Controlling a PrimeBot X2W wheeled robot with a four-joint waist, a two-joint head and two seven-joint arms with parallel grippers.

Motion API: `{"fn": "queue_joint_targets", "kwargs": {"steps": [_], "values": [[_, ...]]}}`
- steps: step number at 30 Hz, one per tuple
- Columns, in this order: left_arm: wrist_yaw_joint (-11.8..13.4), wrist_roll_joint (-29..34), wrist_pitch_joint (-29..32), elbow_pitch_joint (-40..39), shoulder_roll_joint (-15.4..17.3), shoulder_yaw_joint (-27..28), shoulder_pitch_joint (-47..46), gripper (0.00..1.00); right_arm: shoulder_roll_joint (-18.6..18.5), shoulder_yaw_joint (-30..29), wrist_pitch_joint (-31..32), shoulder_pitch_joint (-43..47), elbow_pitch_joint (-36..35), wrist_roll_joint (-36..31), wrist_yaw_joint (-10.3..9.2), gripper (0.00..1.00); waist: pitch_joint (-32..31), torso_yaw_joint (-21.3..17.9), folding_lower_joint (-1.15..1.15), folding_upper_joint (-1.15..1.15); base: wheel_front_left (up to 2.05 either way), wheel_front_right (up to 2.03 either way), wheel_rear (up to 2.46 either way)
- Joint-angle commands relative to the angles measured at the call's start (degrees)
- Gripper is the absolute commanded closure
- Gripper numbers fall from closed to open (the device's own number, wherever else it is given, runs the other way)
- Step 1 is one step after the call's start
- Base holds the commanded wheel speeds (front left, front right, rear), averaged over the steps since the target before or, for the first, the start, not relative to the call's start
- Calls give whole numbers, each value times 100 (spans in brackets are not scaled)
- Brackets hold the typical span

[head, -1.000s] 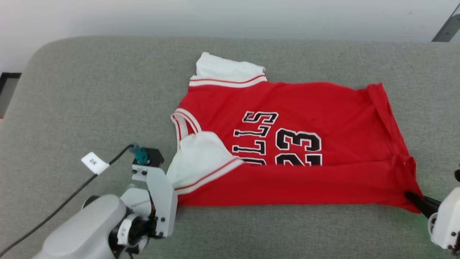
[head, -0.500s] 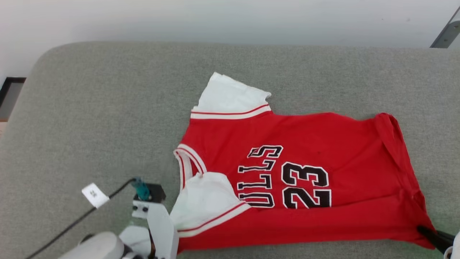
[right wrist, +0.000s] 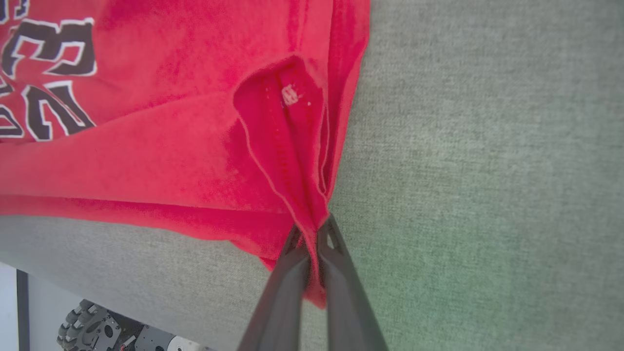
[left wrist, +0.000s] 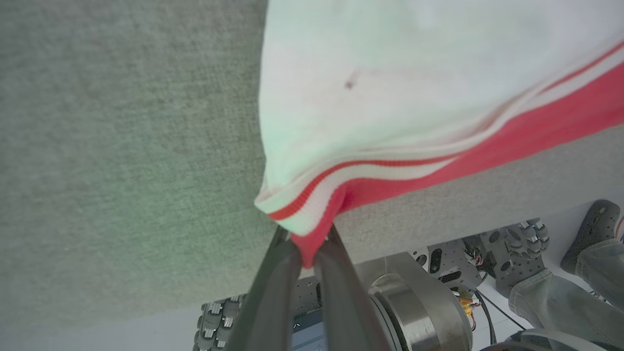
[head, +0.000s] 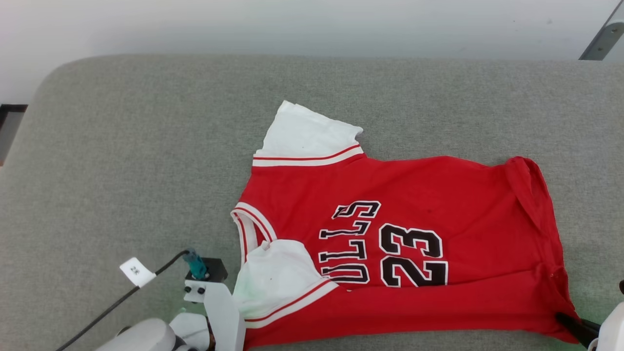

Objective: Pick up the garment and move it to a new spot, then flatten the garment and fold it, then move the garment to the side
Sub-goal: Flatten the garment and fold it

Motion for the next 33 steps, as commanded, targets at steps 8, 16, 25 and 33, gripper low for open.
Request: {"fn": "queue_joint_targets", "kwargs": {"steps": [8,16,25,33], "values": [[53,93,100,-190,183,89,-290,0,19,25,-236,-161,33,-23,-10,0,5,-89,0,0,0,0,0],[222,284,512,-919,575,116,-723,0,104,-146,-615,-270,-221,-9,-10,0,34,-235,0,0,0,0,0],[138,670,773,-1057,647,249,-1689,0,149,-80,-1695,-605,-720,-164,-9,0,180,-570,0,0,0,0,0],[-633,1036,183,-14,234,406,-2612,0,40,422,-3438,-1127,-844,-250,-9,0,390,-1026,0,0,0,0,0]]}}
